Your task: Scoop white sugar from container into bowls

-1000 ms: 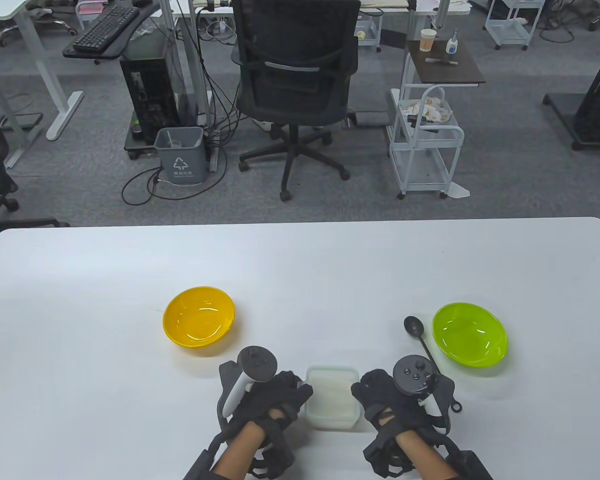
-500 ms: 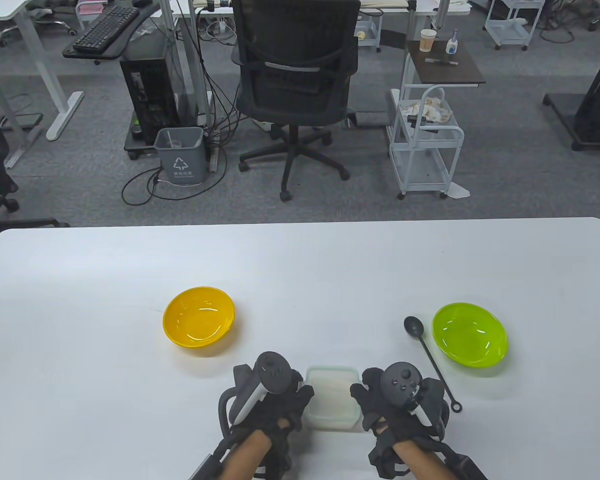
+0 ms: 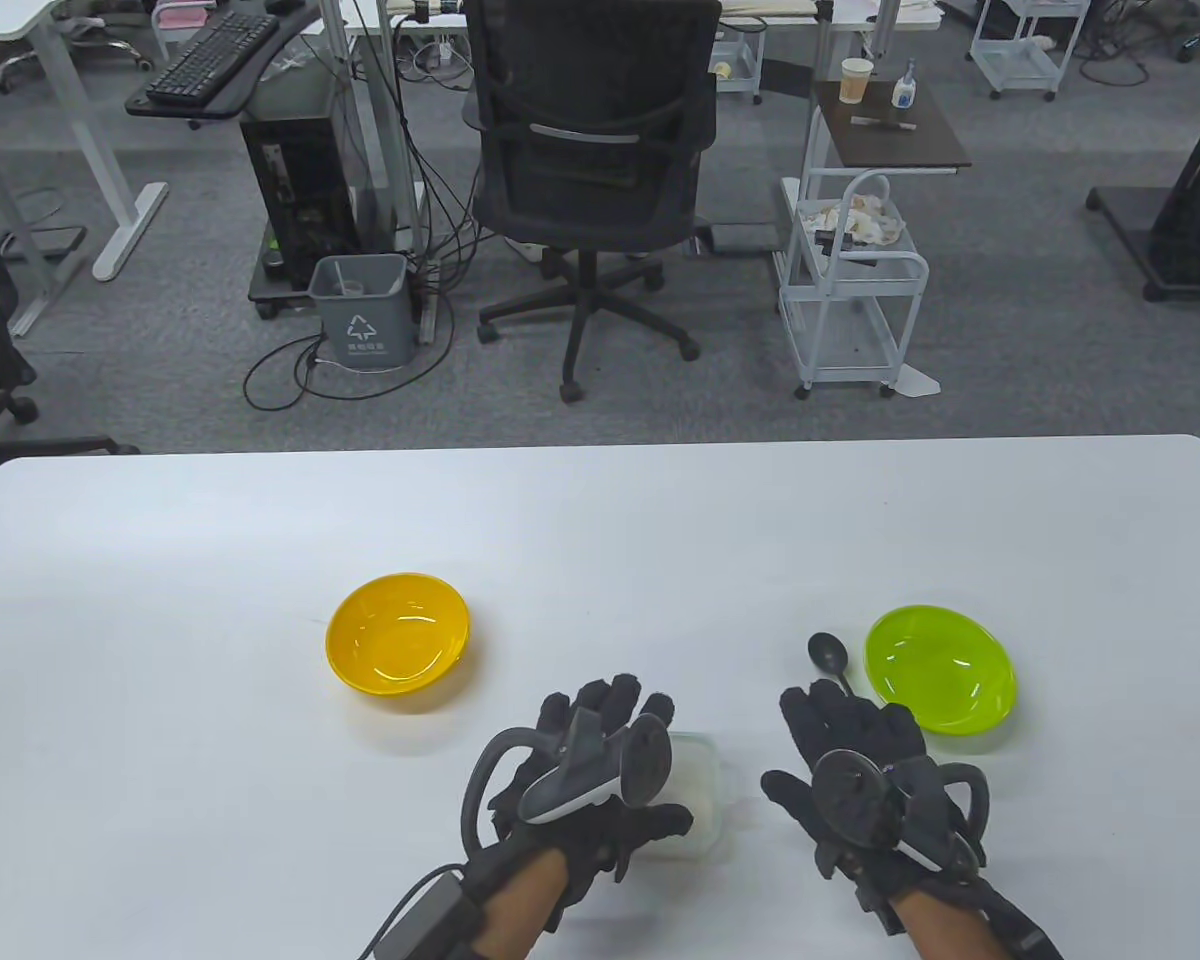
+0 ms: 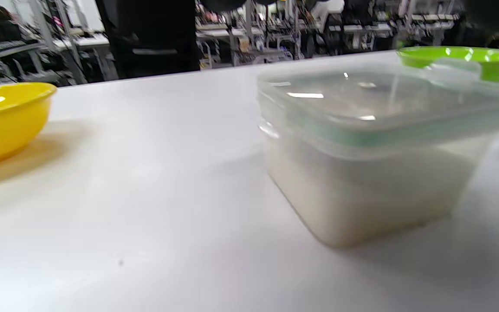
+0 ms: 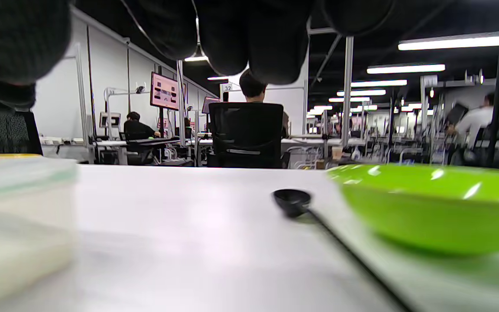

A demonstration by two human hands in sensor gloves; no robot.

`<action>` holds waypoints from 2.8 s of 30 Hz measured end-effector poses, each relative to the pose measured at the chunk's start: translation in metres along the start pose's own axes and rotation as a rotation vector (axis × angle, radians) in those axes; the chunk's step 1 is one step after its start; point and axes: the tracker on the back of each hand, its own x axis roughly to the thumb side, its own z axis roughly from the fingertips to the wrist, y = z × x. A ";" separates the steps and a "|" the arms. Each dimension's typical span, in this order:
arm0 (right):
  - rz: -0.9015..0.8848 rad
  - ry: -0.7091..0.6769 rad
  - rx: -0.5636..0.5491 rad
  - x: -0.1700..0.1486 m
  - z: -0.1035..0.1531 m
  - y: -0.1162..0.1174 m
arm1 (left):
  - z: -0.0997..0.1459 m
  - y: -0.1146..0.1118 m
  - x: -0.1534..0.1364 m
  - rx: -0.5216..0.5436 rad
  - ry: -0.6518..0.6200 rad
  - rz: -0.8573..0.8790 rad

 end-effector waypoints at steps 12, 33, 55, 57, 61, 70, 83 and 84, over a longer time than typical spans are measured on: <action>0.075 0.040 0.045 -0.021 0.014 0.025 | -0.019 -0.031 -0.010 -0.120 -0.082 0.082; 0.056 0.065 0.026 -0.016 0.014 0.025 | -0.019 -0.032 -0.008 -0.081 -0.088 0.157; 0.054 0.087 0.002 -0.018 0.017 0.024 | 0.017 -0.010 -0.089 0.067 -0.001 0.203; 0.056 0.086 0.001 -0.017 0.017 0.023 | 0.022 -0.015 -0.105 0.070 0.025 0.216; 0.060 0.083 -0.004 -0.016 0.017 0.023 | 0.026 -0.035 -0.127 0.032 0.058 0.231; 0.074 0.080 0.003 -0.015 0.019 0.025 | 0.020 -0.082 -0.138 -0.090 0.118 0.162; 0.079 0.074 0.024 -0.013 0.019 0.028 | 0.018 -0.091 -0.137 -0.115 0.130 0.135; 0.079 0.076 0.025 -0.013 0.019 0.028 | 0.018 -0.091 -0.137 -0.116 0.131 0.137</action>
